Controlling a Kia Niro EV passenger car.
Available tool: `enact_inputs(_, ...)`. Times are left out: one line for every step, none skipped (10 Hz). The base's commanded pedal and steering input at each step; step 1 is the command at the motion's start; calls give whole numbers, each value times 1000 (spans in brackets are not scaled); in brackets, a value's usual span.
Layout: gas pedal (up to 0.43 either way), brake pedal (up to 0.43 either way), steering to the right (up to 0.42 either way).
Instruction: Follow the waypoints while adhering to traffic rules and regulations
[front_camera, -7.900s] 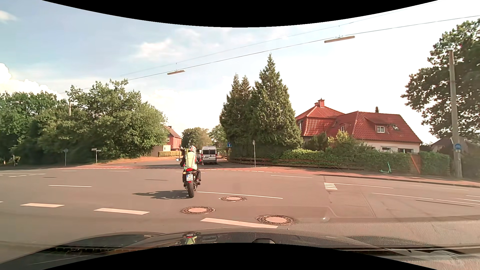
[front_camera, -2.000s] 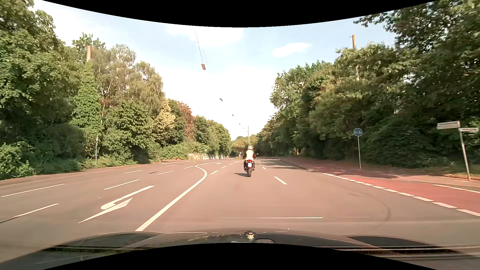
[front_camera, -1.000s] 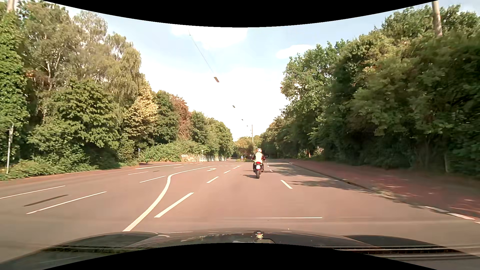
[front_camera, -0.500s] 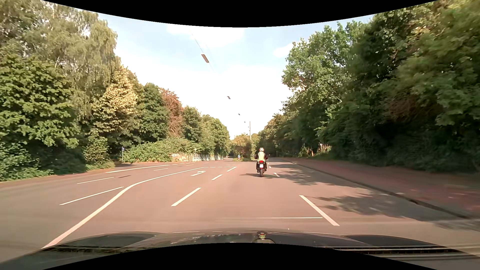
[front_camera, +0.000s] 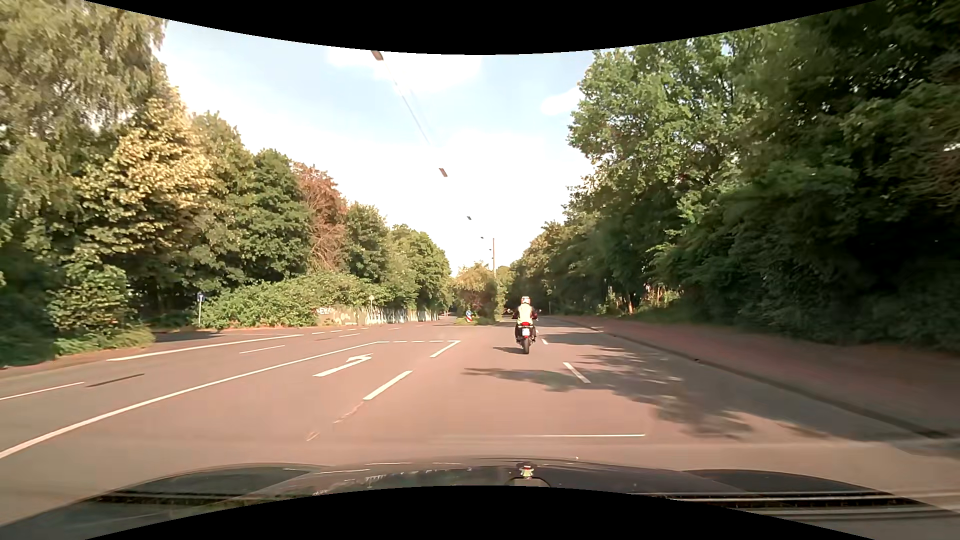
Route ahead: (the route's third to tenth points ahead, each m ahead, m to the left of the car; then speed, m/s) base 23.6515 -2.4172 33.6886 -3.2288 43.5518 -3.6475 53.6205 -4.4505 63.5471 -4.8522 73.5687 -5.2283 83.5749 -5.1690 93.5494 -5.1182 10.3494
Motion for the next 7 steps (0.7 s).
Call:
enact_inputs(197,0,20)
enact_inputs(197,0,23)
enact_inputs(197,0,22)
enact_inputs(197,0,22)
enact_inputs(197,0,21)
enact_inputs(197,0,20)
enact_inputs(197,0,18)
